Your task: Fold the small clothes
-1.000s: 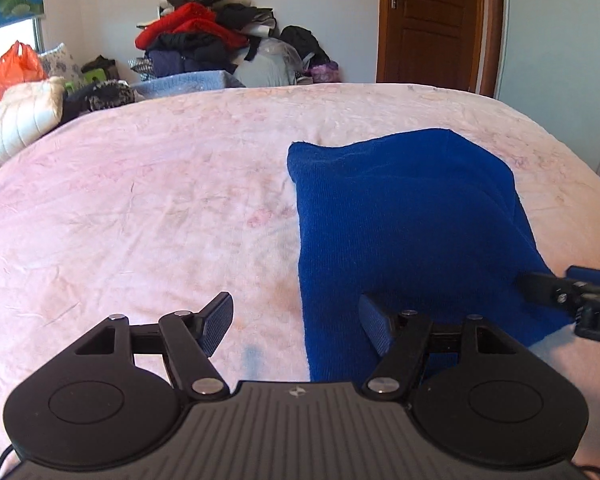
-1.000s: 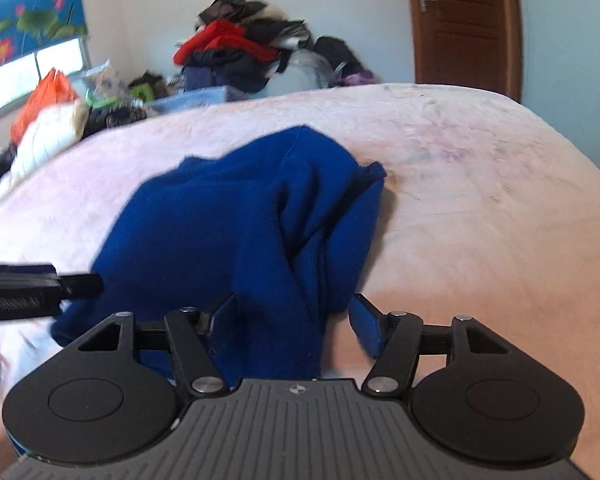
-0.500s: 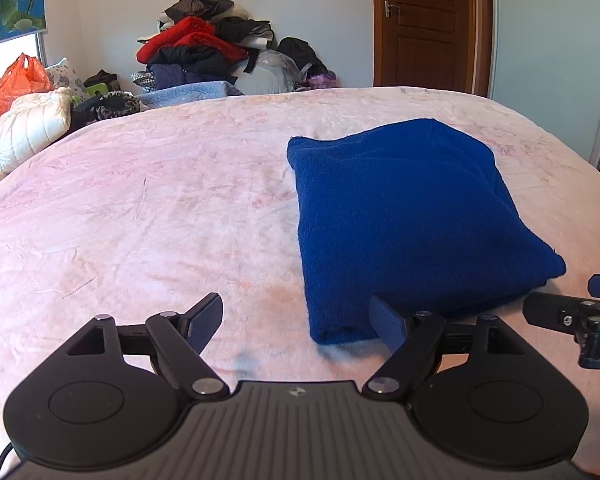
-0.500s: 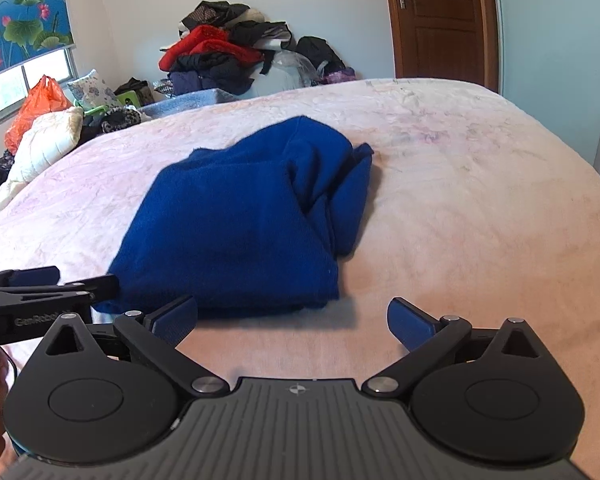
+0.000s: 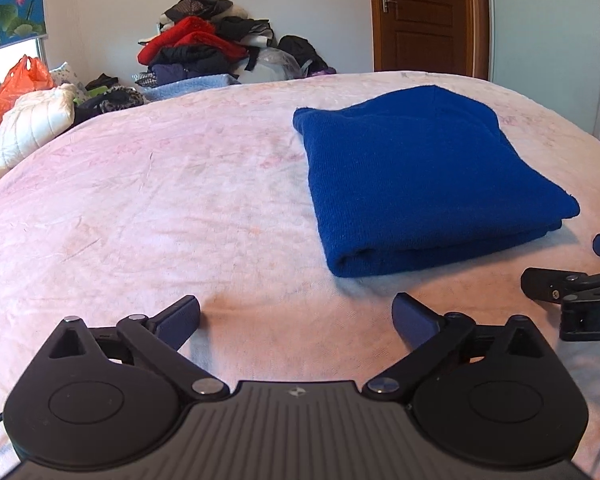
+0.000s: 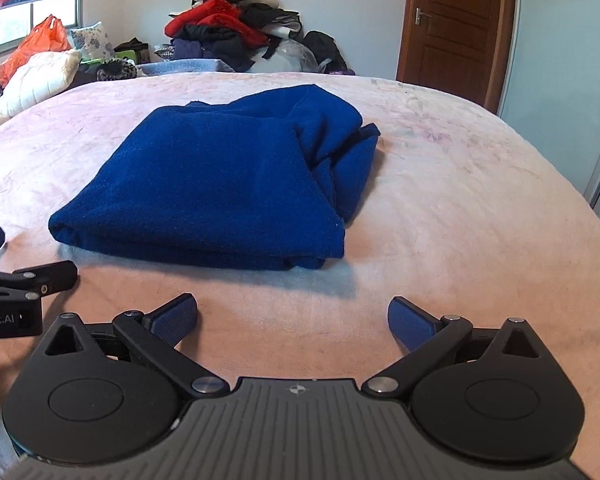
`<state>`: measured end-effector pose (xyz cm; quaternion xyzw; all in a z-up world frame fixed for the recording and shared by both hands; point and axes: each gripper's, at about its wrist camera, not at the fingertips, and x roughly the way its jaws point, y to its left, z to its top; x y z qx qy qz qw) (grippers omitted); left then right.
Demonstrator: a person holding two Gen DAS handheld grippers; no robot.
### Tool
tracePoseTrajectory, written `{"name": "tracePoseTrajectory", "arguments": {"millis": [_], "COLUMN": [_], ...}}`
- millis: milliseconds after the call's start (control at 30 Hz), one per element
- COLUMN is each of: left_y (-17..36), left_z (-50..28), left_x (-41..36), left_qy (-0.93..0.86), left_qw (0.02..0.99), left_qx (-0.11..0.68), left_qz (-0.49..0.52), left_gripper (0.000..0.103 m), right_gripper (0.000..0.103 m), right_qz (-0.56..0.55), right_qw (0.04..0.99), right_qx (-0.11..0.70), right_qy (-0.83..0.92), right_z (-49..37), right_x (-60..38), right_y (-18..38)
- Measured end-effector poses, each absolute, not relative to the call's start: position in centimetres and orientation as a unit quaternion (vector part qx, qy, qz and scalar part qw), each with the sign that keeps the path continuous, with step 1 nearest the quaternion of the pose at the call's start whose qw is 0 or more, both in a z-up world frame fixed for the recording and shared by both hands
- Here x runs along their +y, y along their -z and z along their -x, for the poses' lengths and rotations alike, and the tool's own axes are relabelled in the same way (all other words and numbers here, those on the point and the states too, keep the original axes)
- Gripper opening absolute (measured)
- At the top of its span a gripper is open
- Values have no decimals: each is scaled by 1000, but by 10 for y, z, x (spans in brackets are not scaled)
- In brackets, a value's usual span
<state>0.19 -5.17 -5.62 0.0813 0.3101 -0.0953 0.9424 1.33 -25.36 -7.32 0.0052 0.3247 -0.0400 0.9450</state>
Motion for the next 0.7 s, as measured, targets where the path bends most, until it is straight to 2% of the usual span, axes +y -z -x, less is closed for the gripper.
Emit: {"name": "tracePoseTrajectory", "arguments": {"millis": [700], "left_y": [58], "left_z": [-4], "left_x": [-44], "left_qy": [102], "left_qw": [941], "left_qx": [318], "left_qz": [-58], "left_gripper": [103], "right_gripper": [103], "right_qz": [-5], "right_qw": [945], "right_qx": [325], "right_qy": [39], "right_z": [-14], "right_x": [-255], "right_y": [73]}}
